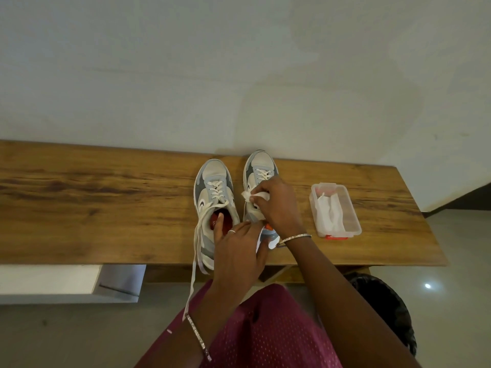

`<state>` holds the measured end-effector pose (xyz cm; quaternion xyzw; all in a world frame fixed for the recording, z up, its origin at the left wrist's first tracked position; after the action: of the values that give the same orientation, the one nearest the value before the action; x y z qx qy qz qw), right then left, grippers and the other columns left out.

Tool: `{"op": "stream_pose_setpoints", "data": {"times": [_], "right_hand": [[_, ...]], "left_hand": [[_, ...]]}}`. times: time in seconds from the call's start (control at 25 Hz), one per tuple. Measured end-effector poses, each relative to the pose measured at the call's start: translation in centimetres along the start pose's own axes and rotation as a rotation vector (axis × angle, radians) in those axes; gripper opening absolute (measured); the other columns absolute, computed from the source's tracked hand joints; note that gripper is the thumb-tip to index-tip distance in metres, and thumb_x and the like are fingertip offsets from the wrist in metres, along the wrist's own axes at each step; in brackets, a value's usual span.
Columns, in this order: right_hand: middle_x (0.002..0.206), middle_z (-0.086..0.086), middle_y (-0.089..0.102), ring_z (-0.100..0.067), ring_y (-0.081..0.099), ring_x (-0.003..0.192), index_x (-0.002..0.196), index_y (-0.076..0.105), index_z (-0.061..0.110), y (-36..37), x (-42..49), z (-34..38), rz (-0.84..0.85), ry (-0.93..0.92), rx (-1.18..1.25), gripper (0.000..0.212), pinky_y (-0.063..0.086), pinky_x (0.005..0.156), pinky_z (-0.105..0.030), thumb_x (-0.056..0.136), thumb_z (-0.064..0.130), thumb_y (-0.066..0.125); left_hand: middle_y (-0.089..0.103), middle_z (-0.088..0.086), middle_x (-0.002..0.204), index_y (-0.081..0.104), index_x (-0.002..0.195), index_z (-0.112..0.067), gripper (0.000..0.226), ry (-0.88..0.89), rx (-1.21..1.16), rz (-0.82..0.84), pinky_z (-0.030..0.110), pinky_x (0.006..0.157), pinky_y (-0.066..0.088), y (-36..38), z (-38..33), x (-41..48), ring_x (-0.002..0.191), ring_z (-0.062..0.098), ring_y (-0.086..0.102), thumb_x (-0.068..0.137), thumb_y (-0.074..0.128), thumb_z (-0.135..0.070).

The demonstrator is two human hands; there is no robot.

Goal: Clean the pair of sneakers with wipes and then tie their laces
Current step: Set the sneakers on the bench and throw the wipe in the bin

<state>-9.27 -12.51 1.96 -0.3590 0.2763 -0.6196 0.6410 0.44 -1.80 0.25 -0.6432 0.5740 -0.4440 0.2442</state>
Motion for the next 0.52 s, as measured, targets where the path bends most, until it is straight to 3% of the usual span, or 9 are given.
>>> {"op": "stream_pose_setpoints", "data": {"times": [0.16,0.36,0.52], "right_hand": [[0.104,-0.003,0.066,-0.011,0.054,0.088,0.097,0.072,0.012,-0.9,-0.2,-1.0,-0.171,0.085,-0.033,0.012,0.033,0.070,-0.016,0.087,0.007,0.069],[0.103,0.001,0.075,-0.010,0.064,0.095,0.097,0.079,0.015,-0.4,-0.6,-1.1,0.106,0.012,0.013,0.014,0.034,0.068,0.002,0.086,0.011,0.072],[0.107,-0.001,0.074,-0.007,0.061,0.093,0.096,0.079,0.015,-1.2,-0.7,-0.7,0.240,-0.055,-0.038,0.023,0.037,0.066,0.004,0.087,-0.001,0.065]], "left_hand": [[0.074,-0.012,0.100,0.067,0.110,-0.032,0.027,0.004,-0.032,0.017,0.054,0.115,0.027,0.1,0.0,0.0,0.102,0.010,0.068,0.089,0.056,-0.044],[0.073,-0.010,0.106,0.064,0.118,-0.030,0.034,0.004,-0.010,0.044,0.054,0.118,0.023,0.1,-0.2,-0.2,0.106,0.011,0.067,0.088,0.051,-0.042],[0.074,-0.009,0.106,0.056,0.131,-0.030,0.046,-0.032,0.030,0.083,0.057,0.117,0.024,0.1,-0.5,-0.4,0.106,0.014,0.069,0.086,0.058,-0.042]]}}
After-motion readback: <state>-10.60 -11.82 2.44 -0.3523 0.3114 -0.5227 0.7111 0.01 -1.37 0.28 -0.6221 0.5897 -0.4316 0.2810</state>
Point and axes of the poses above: each hand's wrist, its own x-axis towards the middle knuckle, its own y-axis out of the palm, z = x × y, the point moved 6 cm from there along x, towards the middle knuckle
